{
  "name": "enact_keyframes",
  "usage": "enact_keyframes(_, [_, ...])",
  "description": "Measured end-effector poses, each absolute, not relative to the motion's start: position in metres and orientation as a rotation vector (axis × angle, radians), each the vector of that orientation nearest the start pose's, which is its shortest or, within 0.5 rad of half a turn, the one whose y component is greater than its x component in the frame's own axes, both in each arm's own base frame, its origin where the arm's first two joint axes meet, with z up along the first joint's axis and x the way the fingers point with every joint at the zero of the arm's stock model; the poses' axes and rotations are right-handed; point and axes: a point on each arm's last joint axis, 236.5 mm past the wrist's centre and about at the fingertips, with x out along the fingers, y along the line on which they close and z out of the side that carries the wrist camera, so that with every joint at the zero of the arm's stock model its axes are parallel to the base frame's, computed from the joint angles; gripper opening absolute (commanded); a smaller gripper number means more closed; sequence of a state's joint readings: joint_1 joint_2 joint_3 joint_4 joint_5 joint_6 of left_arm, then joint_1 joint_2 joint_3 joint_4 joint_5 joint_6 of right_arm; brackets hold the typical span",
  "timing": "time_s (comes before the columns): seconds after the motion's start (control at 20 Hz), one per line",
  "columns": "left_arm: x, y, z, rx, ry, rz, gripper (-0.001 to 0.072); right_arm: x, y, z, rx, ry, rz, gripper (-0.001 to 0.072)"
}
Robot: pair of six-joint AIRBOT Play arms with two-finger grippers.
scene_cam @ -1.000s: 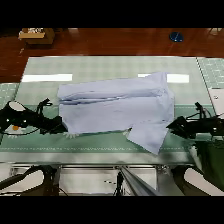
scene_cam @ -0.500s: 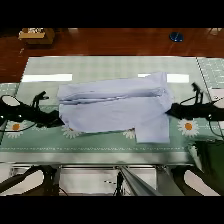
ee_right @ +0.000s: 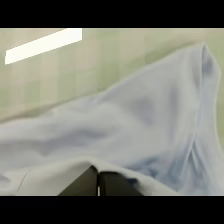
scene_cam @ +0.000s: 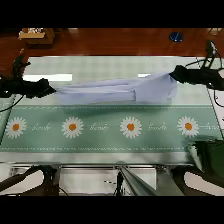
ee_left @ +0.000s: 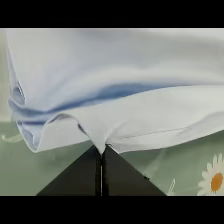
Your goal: Fold the shirts.
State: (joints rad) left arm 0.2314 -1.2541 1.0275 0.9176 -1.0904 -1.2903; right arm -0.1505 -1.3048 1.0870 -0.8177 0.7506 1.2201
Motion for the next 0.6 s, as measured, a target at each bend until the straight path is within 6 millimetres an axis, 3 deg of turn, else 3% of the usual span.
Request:
enact_keyframes(0.25, [0.441, -0.03, -0.003, -0.562, 1.139, -0.249, 0.0021, 0.543, 0.05, 0.035, 0.504, 0.779, 0.204, 0.0028])
enact_keyframes(0.4, [0.473, -0.028, -0.015, -0.549, 1.138, -0.264, 0.0021, 0.562, 0.052, 0.01, 0.53, 0.807, 0.188, 0.0029])
enact_keyframes(0.5, [0.483, -0.031, -0.03, -0.547, 1.162, -0.278, 0.0021, 0.567, 0.053, -0.007, 0.542, 0.829, 0.177, 0.003])
enact_keyframes(0.55, [0.482, -0.034, -0.039, -0.542, 1.191, -0.294, 0.0024, 0.568, 0.052, -0.015, 0.541, 0.842, 0.172, 0.008])
enact_keyframes(0.6, [0.478, -0.034, -0.049, -0.527, 1.224, -0.305, 0.0121, 0.569, 0.051, -0.02, 0.538, 0.849, 0.168, 0.0297])
